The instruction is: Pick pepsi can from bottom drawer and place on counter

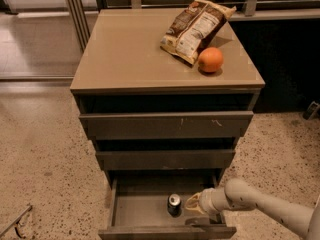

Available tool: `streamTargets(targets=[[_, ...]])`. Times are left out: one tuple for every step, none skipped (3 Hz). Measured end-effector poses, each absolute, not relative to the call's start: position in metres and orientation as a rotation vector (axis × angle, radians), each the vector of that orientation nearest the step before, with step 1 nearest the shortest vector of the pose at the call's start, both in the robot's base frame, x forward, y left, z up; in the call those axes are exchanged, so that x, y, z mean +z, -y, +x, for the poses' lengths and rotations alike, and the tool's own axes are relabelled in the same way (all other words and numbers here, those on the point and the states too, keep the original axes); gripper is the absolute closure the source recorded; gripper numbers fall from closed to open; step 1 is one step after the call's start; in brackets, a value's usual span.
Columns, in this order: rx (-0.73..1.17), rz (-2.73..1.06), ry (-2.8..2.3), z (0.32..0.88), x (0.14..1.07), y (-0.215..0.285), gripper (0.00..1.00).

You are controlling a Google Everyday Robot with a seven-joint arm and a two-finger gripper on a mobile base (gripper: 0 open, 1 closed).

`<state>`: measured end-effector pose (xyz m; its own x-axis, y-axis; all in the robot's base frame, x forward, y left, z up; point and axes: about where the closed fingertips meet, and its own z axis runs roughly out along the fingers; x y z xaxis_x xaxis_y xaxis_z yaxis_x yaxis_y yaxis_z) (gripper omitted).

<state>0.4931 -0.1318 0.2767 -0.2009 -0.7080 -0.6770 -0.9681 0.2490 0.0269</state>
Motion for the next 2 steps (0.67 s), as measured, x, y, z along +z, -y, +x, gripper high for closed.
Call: streamTargets(targets=[[0.600, -1.533, -1.954, 0.496, 0.268, 0.126, 0.48], [0.584, -1.530, -1.921, 0.505, 0.253, 0.118, 0.24]])
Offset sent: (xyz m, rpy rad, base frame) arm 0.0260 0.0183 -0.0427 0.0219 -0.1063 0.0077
